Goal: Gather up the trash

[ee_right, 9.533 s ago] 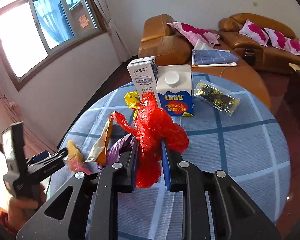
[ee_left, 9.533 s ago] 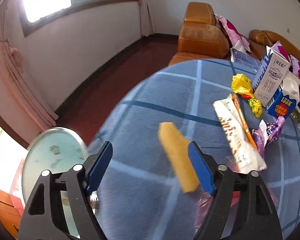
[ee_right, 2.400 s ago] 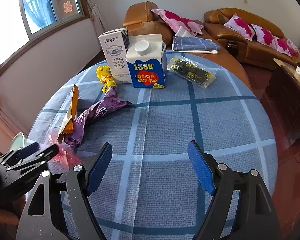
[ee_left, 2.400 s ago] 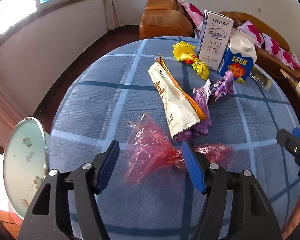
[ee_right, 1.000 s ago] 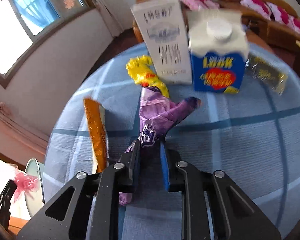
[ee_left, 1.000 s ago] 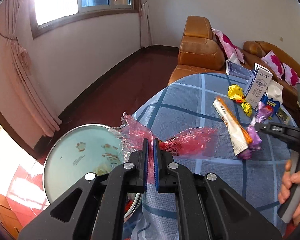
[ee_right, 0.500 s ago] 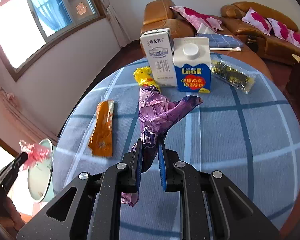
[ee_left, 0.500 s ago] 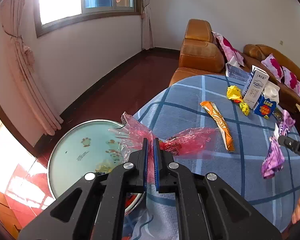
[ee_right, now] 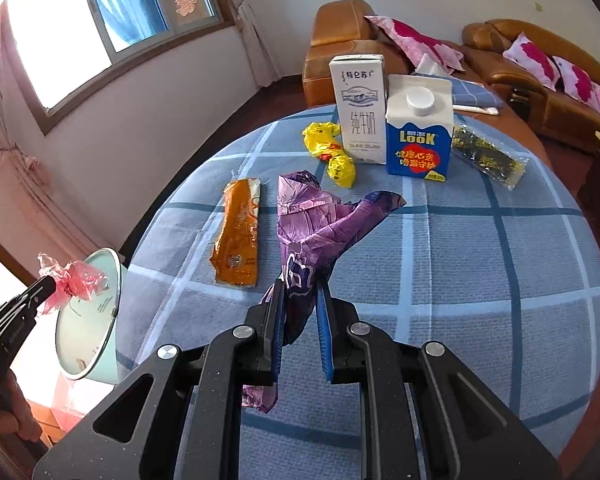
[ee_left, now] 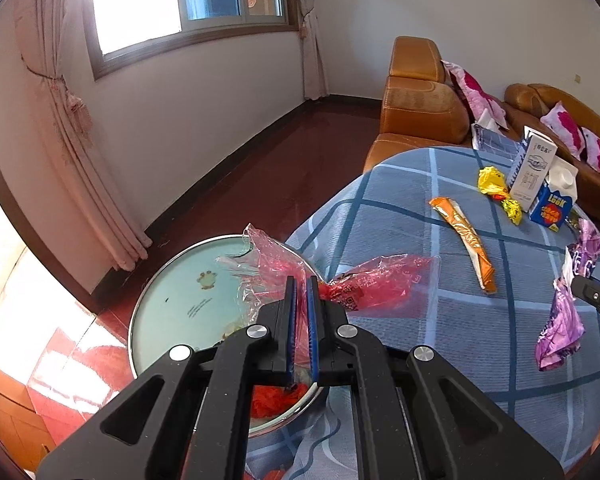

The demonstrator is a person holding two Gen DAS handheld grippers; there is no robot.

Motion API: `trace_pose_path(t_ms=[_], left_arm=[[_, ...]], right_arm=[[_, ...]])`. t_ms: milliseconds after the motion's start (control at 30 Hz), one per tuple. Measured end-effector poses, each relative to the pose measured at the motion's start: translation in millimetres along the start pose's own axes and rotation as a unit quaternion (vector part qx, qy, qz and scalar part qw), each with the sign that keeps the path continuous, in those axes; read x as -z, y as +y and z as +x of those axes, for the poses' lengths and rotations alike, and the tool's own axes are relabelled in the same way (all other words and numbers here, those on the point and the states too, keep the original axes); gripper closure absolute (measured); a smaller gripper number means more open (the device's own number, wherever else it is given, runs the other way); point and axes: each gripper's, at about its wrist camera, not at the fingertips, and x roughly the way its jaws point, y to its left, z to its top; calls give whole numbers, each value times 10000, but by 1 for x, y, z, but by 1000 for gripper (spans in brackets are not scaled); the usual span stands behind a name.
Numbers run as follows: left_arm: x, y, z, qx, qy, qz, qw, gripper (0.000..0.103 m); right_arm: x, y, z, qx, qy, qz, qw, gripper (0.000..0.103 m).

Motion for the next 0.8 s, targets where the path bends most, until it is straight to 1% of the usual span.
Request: trace_pose_path(t_ms=[500, 800], left_arm=[[7, 1, 0, 92, 34, -35, 9999, 98], [11, 9, 0, 43, 60, -85, 9999, 98]], right_arm=[[6, 12, -11, -1, -94, -197, 9998, 87], [9, 30, -14, -99, -91, -365, 9992, 87]])
